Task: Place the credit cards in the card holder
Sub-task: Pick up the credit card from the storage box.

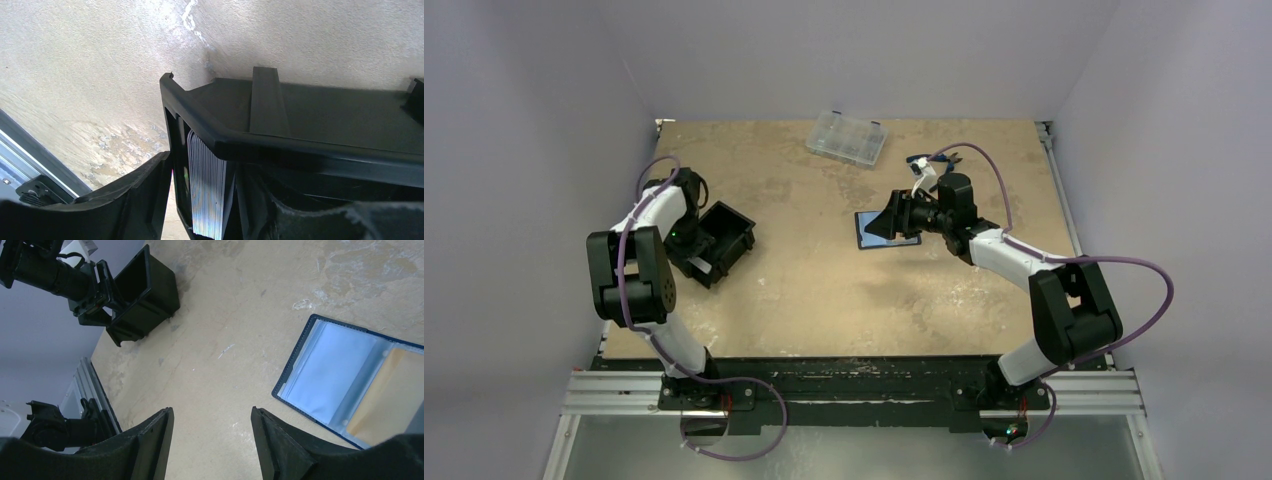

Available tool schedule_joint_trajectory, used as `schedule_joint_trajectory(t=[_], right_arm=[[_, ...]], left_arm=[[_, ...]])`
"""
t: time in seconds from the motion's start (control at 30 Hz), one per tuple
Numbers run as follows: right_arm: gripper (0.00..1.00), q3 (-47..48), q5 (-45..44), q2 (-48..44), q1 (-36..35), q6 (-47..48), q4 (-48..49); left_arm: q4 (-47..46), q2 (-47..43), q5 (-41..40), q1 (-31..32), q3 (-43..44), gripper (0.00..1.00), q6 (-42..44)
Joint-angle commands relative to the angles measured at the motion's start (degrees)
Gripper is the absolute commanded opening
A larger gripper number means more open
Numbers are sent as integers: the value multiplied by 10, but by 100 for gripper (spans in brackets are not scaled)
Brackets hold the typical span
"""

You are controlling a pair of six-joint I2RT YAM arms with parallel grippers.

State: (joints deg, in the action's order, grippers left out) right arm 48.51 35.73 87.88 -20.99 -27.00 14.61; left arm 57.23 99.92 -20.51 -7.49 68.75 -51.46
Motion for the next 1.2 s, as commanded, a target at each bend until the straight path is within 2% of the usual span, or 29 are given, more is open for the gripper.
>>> schedule_joint_trajectory(t=[0.0,0.33,0.7,0.87,1.03,1.17], right_arm=[[66,-3,12,-2,-2,0,20],[66,-3,13,-2,-2,0,21],[66,-5,14,-5,-1,-1,22],[66,-5,14,-6,-1,-1,22],[66,-5,14,-7,-2,-1,22],[66,-5,14,-6,-1,-2,23]], left_arm=[[20,-26,-1,-4,2,52,3],[31,-37,-3,-4,-7,53,9],[47,-61,-15,-4,0,48,10],[49,-68,-17,-4,5,43,10],[51,-70,-19,-3,11,34,12],[55,-69,-23,-3,19,31,14]])
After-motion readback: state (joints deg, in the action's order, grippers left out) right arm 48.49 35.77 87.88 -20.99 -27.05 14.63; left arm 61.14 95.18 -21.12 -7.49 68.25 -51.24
